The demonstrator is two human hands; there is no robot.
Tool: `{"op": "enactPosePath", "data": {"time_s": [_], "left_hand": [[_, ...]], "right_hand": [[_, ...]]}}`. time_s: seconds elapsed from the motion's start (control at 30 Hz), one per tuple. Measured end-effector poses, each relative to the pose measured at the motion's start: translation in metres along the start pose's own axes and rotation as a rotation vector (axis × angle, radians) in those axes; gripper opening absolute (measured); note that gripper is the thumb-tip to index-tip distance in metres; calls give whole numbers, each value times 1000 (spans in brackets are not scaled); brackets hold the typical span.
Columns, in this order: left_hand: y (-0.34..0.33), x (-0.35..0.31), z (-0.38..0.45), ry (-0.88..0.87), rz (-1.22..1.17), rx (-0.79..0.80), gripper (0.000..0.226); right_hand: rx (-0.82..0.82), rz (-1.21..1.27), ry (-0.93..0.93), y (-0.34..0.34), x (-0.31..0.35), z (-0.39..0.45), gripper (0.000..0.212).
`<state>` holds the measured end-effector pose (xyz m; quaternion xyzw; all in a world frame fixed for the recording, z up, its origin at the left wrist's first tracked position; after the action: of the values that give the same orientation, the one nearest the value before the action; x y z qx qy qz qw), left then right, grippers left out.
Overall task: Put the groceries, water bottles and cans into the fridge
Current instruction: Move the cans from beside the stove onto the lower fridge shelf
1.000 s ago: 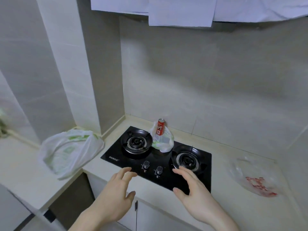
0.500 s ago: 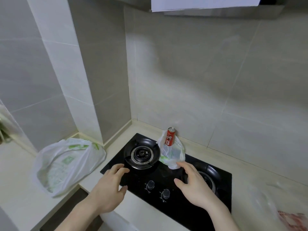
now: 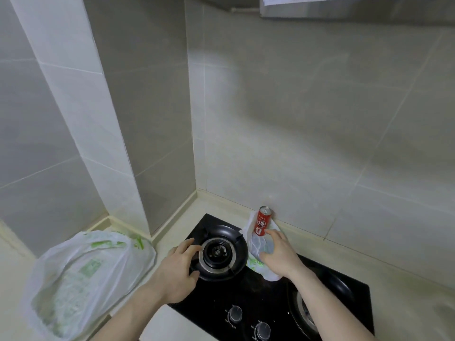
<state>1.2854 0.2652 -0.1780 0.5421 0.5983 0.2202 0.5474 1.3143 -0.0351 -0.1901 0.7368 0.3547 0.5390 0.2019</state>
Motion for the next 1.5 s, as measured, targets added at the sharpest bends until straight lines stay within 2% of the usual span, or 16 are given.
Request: {"op": "enactPosePath", "data": {"time_s": [0.3, 0.4, 0.57, 0.77, 0.83, 0.9, 1.1, 1.23, 1.37, 1.5], "left_hand": [[38, 61, 78, -56, 123, 57, 73], [41, 79, 94, -53, 140, 108, 75], [55, 94, 109, -77, 140, 113, 72], [75, 103, 120, -98, 143, 105, 72], [79, 105, 121, -107, 137, 103, 70], [81, 107, 120, -113, 129, 102, 68], [80, 118, 115, -94, 138, 138, 66], [80, 120, 114, -102, 135, 129, 65], [82, 120, 110, -108, 124, 129, 65], [79, 123, 106, -130, 103, 112, 64]], "right_hand": [[-57, -49, -217, -7, -10, 110, 76], [-90, -57, -265, -7, -14, 138, 70], [-121, -218, -329, 3, -19, 176, 96], [-24, -402, -389, 19, -18, 210, 108], [14, -392, -387, 19, -20, 220, 103], [18, -339, -381, 16, -22, 228, 89], [-182, -398, -414, 13, -23, 229, 51], [-237, -451, -386, 9, -28, 235, 30], [-278, -433, -382, 11, -31, 234, 30], [-233, -416, -379, 11, -34, 220, 45]]}}
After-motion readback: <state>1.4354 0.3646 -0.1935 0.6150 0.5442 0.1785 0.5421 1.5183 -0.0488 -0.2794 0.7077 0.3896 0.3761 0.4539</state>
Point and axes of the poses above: each hand's wrist, its own z-axis towards the middle knuckle, its own y-axis out of the back of the hand, x = y × z, the point moved 1 cm from there along z, towards the middle knuckle, and after that the axes turned 10 degrees about x, right-handed, at the moved point
